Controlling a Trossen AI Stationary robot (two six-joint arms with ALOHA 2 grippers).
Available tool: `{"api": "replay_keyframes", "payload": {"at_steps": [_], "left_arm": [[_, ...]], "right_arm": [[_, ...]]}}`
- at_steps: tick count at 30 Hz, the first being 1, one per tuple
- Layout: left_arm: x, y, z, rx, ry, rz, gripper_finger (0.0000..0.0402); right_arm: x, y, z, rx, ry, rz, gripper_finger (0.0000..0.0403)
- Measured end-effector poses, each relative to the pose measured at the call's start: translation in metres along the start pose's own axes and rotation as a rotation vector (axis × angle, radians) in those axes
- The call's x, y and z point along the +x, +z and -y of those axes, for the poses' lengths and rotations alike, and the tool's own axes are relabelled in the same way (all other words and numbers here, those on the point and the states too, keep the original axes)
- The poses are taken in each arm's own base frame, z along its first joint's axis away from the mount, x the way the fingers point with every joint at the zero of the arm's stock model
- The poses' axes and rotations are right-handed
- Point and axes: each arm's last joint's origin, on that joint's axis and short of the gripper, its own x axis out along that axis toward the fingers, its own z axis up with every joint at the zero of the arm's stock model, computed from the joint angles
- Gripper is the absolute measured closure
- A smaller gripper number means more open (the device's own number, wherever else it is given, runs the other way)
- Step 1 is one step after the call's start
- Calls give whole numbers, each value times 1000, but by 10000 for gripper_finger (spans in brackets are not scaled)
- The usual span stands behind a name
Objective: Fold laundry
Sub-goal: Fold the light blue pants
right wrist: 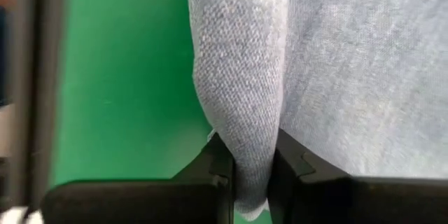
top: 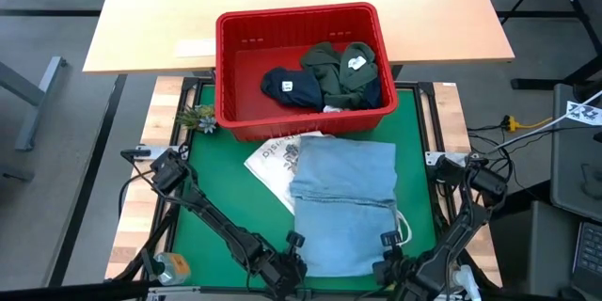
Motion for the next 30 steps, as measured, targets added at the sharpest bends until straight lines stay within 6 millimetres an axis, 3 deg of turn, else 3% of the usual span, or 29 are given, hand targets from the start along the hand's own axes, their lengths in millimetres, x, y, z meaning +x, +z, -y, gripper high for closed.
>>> {"api": "replay_keyframes", "payload": {"at_steps": [7, 16, 24, 30], "left_arm": [[-33, 17, -9, -46, 5, 56, 389], [-73, 36, -22, -96, 58, 160, 389], [-102, 48, -39, -158, 123, 238, 388], [-117, 50, -57, -182, 193, 229, 388]], "right_arm": [[-27, -2, 7, 14, 79, 38, 361], [-78, 0, 17, 30, 152, 123, 359], [-108, 1, 36, 49, -9, 161, 355], [-118, 12, 67, 168, -149, 119, 356]]}}
